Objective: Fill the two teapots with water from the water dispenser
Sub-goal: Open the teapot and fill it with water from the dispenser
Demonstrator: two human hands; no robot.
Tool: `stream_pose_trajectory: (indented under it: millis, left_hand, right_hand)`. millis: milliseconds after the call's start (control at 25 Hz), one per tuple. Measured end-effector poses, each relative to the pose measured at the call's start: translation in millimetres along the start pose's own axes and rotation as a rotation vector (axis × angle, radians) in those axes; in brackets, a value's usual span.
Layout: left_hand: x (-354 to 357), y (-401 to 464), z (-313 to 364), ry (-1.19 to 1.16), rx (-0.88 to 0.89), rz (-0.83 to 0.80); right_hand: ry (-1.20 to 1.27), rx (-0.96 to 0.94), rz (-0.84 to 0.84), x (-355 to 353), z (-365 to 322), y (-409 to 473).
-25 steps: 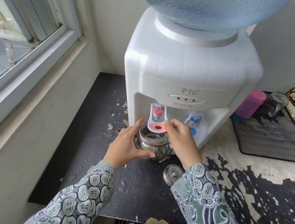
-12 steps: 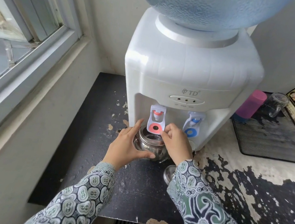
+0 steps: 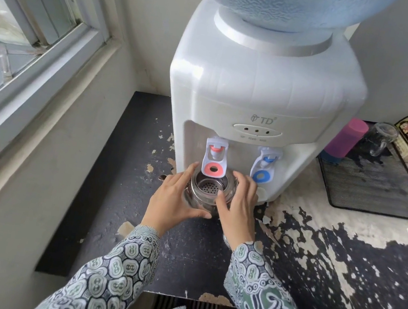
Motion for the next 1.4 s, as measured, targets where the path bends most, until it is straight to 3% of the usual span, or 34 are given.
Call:
stream_pose_trajectory:
  millis: [240,560,1040,1200,1400]
  left_hand:
    - [5.3,-4.4,-3.4,0.072,0.027,0.049]
    - [15.6,-37.6,-5.9,0.052,0.071,0.115]
    - [40.9,-68.7,-26.1,0.026,0.048,0.032]
    - [44.2,-68.1,-26.0,-0.011,0.048,0.003]
    - [44.8,-64.6,-21.4,0.044,-0.009,-0.078]
  right_hand:
    - [0.295,0.081,-0.241,14.5,11.0,-5.8]
    - [0.368,0.036,-0.223,7.8,16.1,-44.3]
    - [0.404,0.077,-0.337,18.4,44.3,-76.2]
    - [-0.051,0.156,-0.128,-2.2,77.7,-69.3]
    - [-0.237,0.198,-0.222,4.2,104.0,-61.2]
Point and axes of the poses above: each hand's wrist, its own y-axis towards the middle knuckle, its own x-axis out of the palm, z = x × y, the point moved 4 cm from there along y, towards the middle knuckle, and after that the axes turned 10 degrees about -z, right-handed, at the moved point
